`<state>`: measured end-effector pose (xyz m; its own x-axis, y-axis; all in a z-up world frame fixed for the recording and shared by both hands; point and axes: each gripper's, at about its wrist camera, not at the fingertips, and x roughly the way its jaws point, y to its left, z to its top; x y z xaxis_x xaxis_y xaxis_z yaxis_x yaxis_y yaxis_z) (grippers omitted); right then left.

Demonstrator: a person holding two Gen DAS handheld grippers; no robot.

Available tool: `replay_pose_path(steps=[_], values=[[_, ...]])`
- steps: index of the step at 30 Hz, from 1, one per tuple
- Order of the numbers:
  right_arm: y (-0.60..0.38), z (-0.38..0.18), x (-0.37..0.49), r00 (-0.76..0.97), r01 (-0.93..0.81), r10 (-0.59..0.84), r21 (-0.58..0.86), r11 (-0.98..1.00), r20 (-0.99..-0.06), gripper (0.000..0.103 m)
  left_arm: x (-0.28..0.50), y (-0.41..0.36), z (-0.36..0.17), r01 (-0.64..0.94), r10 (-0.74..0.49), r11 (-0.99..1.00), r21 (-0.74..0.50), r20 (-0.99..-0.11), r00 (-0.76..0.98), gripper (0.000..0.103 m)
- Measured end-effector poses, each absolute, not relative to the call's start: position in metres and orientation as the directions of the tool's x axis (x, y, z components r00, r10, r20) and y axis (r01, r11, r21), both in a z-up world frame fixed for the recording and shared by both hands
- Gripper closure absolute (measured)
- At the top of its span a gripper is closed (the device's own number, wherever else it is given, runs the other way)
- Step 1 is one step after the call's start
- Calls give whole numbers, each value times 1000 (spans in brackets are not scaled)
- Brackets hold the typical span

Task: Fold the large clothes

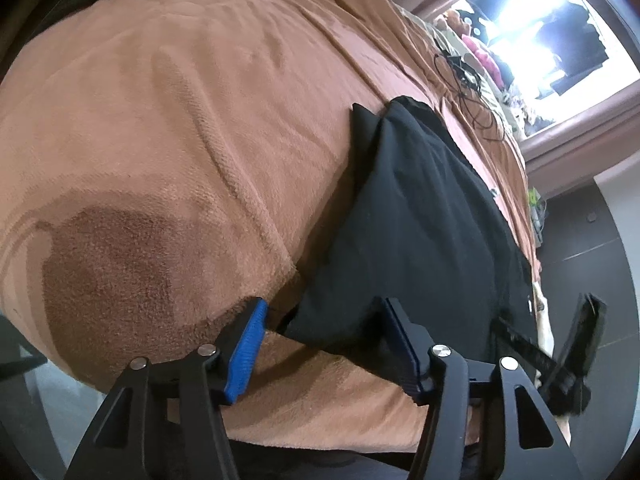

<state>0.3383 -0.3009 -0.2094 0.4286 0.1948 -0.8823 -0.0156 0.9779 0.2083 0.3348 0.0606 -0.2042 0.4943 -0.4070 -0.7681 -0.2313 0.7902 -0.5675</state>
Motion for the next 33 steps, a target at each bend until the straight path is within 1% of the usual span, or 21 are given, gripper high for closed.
replay_pose_path(steps=[2,6,8,11,15,21,25,28,33], values=[[-305,-209,353,431,5,198,222,975,-881,62,336,61,-205,-236,-420,777,-584,-760,496,45],[-306,-212,380,430,30,169,202,979,-887,62,339,64,-209,-259,-449,739,-621,-742,498,52],[-307,-210,391,434,38,165,201,979,-885,62,339,65,-210,-276,-455,720,-636,-734,505,52],[-310,-212,410,433,54,165,208,977,-886,62,339,69,-213,-299,-466,689,-661,-719,515,56],[-315,-215,431,428,75,165,217,973,-889,62,338,70,-212,-313,-467,676,-667,-716,518,57],[-319,-216,465,431,110,160,227,968,-888,65,342,71,-213,-329,-486,654,-681,-712,507,56],[-324,-218,481,436,124,167,242,962,-884,72,344,73,-212,-343,-502,637,-691,-709,495,56],[-326,-221,492,441,125,175,253,959,-880,74,345,75,-213,-361,-513,613,-703,-702,494,56],[-331,-222,495,452,125,206,291,949,-868,75,351,75,-215,-381,-507,609,-696,-711,487,55]])
